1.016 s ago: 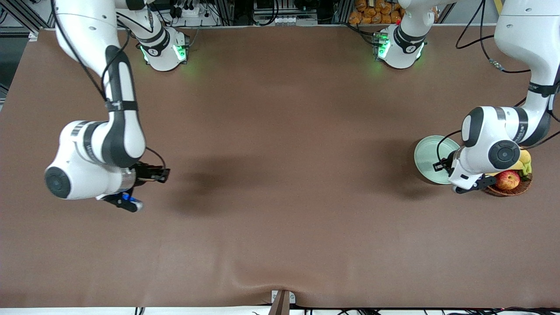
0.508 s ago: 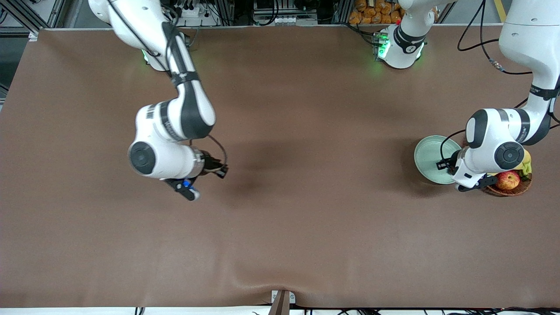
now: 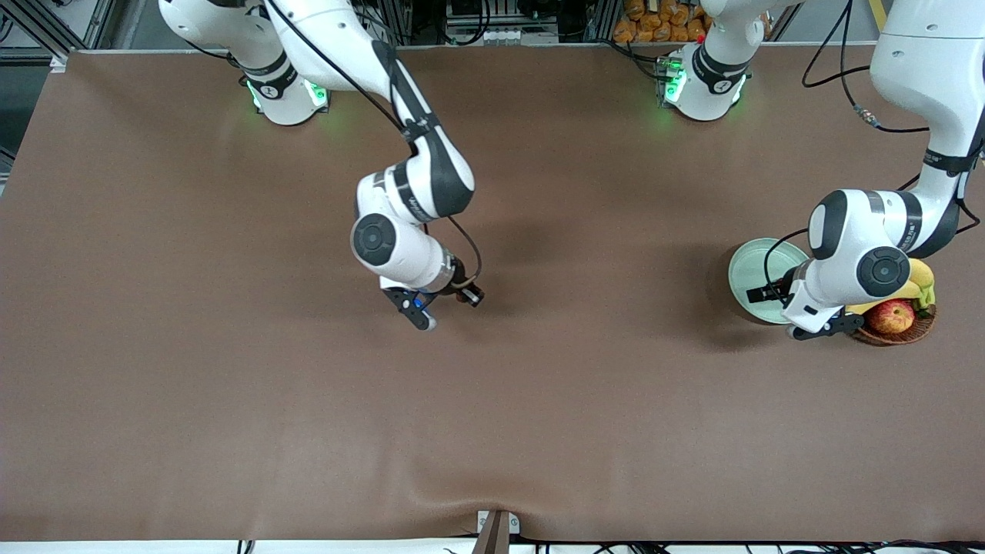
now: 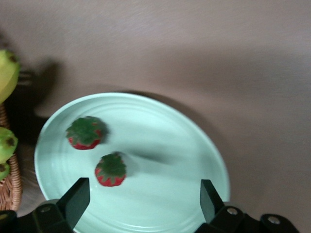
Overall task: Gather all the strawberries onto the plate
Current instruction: 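Carry the last strawberry to the table middle and open the right gripper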
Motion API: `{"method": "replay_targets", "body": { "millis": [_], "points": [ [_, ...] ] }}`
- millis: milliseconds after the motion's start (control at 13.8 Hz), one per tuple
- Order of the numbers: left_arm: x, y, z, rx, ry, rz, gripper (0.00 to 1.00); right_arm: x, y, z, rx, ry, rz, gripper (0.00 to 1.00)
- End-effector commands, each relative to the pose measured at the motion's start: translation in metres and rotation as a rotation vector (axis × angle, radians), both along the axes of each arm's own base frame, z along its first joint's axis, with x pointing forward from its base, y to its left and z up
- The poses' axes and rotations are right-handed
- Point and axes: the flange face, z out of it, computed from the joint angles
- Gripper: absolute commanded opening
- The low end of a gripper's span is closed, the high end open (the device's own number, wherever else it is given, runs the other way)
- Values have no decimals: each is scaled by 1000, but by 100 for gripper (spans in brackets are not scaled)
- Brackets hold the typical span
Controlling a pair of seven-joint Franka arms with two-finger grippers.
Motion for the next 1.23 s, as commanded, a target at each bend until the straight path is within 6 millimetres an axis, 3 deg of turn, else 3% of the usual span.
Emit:
{"method": "replay_targets", "body": {
  "millis": [0,218,290,363,871,1161],
  "points": [
    [5,-24,26,-6,-46,-28,100,-14,24,-33,20,-20,-52,0],
    [13,-46,28,-17,-63,-10,100,-27,41,-46,19,-5,-127,0],
    [15,-51,31,-16,-71,-3,100,-27,42,-46,18,-1,-143,24],
    [17,-55,33,-17,-77,1,100,-27,42,-46,17,1,-143,99],
    [20,-84,28,-28,-84,1,100,-6,20,-9,-13,-13,-125,100],
    [22,-105,27,-26,-92,16,100,43,-13,54,-22,-92,-128,100]
  ]
}}
